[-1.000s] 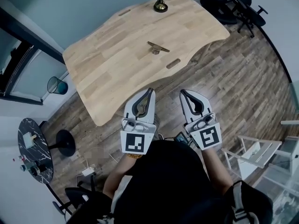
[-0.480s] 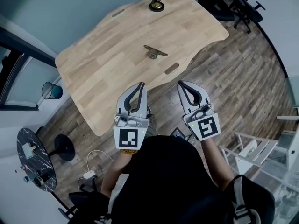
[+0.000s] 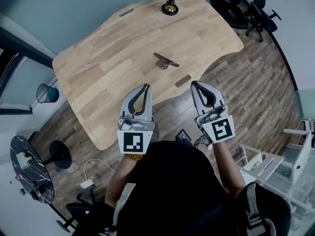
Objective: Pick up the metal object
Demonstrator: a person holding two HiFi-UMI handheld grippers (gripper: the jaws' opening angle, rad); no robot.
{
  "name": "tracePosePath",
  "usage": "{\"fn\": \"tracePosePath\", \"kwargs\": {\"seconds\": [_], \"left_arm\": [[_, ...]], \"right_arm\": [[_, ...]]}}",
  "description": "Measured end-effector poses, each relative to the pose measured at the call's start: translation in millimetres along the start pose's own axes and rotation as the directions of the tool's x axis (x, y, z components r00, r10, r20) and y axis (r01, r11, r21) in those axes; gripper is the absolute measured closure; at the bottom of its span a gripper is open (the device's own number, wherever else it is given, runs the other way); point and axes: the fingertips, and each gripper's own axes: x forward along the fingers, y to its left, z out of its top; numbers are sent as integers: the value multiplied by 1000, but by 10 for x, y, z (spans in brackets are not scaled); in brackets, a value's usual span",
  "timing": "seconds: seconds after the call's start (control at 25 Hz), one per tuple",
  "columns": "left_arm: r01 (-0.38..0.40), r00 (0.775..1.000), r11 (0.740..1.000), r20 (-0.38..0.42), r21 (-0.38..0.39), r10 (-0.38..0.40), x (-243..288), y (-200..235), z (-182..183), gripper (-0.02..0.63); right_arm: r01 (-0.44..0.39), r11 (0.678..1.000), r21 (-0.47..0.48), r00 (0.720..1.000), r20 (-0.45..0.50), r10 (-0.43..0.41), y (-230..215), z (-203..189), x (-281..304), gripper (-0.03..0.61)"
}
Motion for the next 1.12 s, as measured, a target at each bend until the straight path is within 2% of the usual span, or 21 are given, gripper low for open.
{"fn": "tracePosePath", "kwargs": {"seconds": [0.12, 0.24, 0.56, 0.68, 0.8, 0.92, 1.12], "left_arm": [[0, 1000, 1000, -1, -8, 0, 103, 121, -45, 591], [5, 1000, 1000, 1, -26, -5, 185, 211, -91, 591], [73, 996, 997, -46, 36, -72, 315, 171, -190, 591], [75, 996, 997, -47, 16, -74, 366, 137, -225, 591], [68, 994, 998, -84, 10, -67, 385, 134, -299, 591], [54, 994, 998, -92, 31, -51, 425, 135, -327, 591], [25, 991, 999, -128, 24, -22, 403, 166, -461, 591]], "right_arm": [[-3, 1000, 7, 1000, 2, 3, -74, -35, 172, 574], [13, 998, 59, 1000, 16, -14, -173, -74, 310, 574], [68, 994, 91, 998, -9, -67, -538, -382, 371, 574], [80, 992, 101, 997, -23, -78, -716, -508, 403, 574], [75, 994, 77, 995, -67, -70, -813, -642, 492, 574], [32, 999, 21, 996, -79, -30, -895, -761, 632, 574], [-20, 999, -48, 996, -88, 15, -939, -1001, 864, 574]]}}
